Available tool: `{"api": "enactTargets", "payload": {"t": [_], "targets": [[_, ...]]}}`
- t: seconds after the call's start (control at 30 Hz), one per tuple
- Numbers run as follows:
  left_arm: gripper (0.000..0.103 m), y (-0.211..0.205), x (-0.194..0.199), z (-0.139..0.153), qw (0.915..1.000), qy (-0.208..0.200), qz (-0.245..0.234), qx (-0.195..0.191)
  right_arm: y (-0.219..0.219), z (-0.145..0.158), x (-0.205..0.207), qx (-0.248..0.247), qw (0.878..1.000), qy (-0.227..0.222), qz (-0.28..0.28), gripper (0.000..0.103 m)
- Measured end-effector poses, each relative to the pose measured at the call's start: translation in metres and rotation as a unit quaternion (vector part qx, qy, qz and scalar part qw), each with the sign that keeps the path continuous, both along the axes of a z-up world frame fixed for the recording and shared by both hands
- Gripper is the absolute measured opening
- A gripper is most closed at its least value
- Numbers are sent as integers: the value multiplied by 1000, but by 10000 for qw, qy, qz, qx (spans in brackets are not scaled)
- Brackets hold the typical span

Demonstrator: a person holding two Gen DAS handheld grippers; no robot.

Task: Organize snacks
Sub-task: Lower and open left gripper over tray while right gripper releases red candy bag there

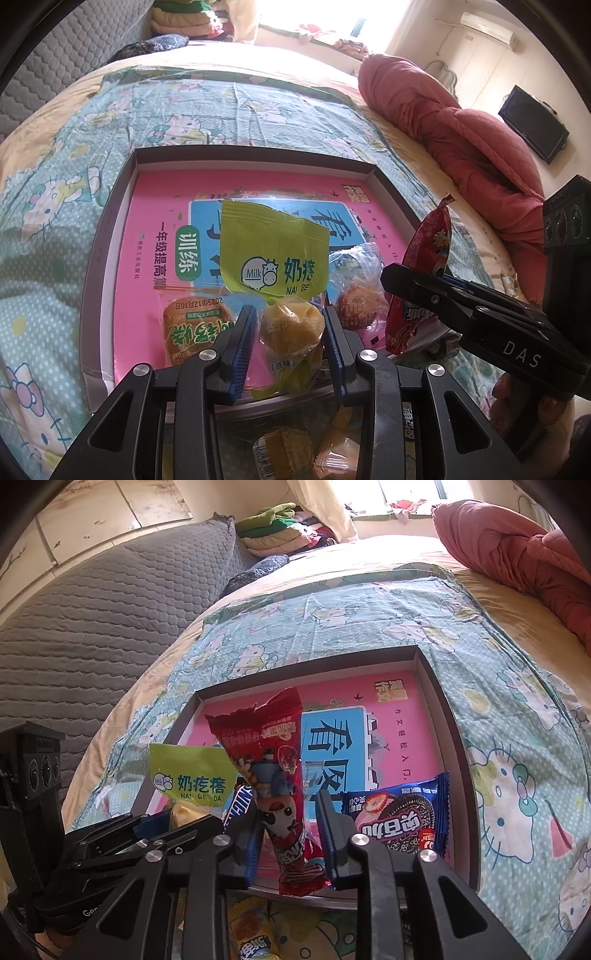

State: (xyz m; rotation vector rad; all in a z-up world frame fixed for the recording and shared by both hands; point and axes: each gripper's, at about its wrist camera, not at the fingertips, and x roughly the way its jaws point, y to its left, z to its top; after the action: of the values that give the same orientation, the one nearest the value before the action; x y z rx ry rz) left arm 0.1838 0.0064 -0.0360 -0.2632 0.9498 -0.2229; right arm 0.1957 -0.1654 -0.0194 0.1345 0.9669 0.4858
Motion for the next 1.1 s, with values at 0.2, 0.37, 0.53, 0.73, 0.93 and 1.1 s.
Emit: {"api": "enactTargets", "payload": {"t": [0.2, 0.37, 0.53, 0.73, 0.93, 1.1], "targets": [[37, 0, 0, 0, 10000, 3, 4, -5, -1, 2, -1, -5, 10000, -28, -32, 37], [37, 2, 0, 1, 10000, -1, 33, -41, -6, 7, 0, 15, 9998, -117, -133, 47], [38, 2, 0, 2, 10000, -8, 76, -25, -11, 9, 1, 72, 9997, -135, -215, 48], [43, 5, -1, 5, 9999, -34, 125, -82, -13, 13, 0, 30, 9994, -219, -275, 55], [54, 5, -2, 10, 9998, -111, 144, -47, -17, 16, 0, 15, 9990, -272, -359, 59], [56, 8, -4, 15, 9994, -240, 237, 50, -20, 19, -1, 21, 9986, -336, -414, 60]]}}
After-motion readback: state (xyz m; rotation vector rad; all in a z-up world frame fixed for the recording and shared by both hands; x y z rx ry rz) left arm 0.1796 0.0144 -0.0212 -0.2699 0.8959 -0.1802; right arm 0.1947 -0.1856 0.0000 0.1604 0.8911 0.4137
